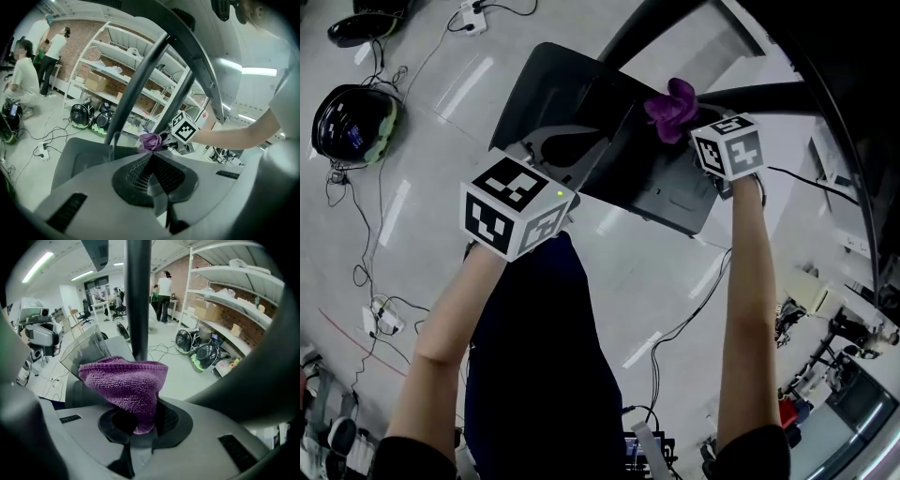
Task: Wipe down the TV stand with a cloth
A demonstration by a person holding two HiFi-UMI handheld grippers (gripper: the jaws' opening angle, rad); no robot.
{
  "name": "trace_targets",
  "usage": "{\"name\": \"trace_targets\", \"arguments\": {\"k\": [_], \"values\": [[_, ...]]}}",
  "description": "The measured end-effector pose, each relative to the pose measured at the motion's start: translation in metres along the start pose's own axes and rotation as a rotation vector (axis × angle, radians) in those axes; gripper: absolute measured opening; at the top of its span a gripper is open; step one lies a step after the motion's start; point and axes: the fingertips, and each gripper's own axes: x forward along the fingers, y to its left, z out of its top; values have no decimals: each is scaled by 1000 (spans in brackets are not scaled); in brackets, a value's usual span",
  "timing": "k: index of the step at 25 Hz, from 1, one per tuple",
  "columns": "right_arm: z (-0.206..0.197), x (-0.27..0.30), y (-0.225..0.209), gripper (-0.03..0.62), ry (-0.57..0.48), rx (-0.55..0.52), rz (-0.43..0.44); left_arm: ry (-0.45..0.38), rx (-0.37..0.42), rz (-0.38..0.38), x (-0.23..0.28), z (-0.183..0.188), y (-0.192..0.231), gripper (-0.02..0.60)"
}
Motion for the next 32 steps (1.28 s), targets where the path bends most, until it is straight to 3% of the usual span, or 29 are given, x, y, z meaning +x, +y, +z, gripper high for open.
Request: {"name": "trace_targets", "arguments": {"k": [22,32], "values": [[-106,-50,-63,75,2,229,-182,69,28,-105,53,-14,-58,6],[-161,-78,-93,75,69,330,-352,100,31,-124,61,-24,-67,6]]}}
